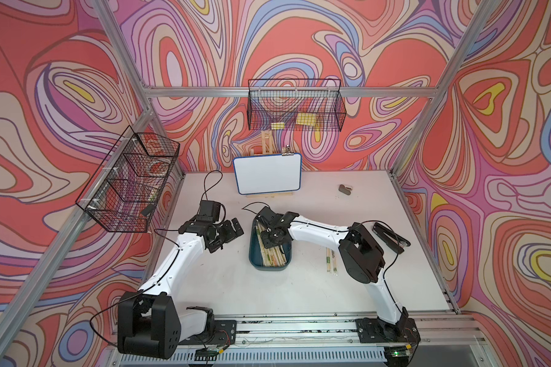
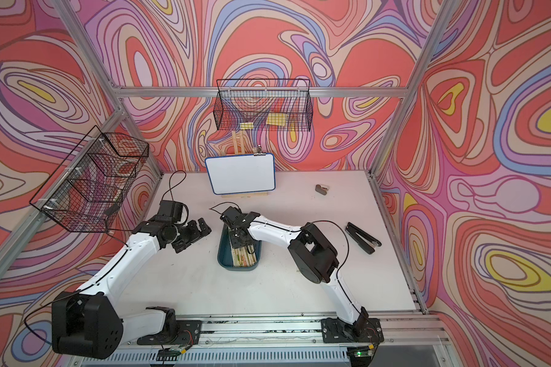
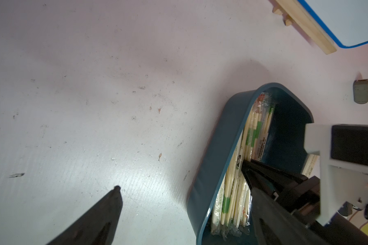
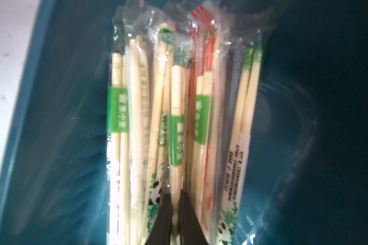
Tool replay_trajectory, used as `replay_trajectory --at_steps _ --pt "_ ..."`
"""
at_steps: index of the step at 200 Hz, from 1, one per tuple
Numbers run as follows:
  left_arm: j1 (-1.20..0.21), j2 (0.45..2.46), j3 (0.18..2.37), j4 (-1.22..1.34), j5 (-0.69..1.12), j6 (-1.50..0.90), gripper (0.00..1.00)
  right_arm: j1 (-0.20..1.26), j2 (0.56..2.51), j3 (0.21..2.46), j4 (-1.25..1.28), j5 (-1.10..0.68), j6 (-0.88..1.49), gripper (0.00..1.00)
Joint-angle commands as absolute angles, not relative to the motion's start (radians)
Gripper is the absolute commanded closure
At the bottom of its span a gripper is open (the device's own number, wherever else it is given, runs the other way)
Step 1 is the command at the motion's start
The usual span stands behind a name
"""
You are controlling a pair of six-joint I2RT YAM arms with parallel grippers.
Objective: Take the paired disposable chopsticks out of the storage box
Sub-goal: Pick up the paired disposable chopsticks from the storage box.
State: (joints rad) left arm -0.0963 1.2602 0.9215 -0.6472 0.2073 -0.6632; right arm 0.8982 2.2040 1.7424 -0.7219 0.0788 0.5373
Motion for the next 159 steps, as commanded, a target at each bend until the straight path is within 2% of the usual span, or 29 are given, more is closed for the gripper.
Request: replay_trajectory --at_steps 1,81,159 --pt "-0.089 1.246 0.916 -0.641 0.215 -0.668 0.0 0.899 2.209 1.757 -0.733 0.084 0.53 0.93" --pt "-0.089 1.244 0.922 -0.646 0.22 -0.667 0.0 0.886 2.106 1.735 -0.733 0.11 0.537 1.0" --pt "-0.089 1.235 0.926 -0.646 0.243 -0.669 0.0 0.843 1.988 1.694 -0.711 0.112 0.545 0.99"
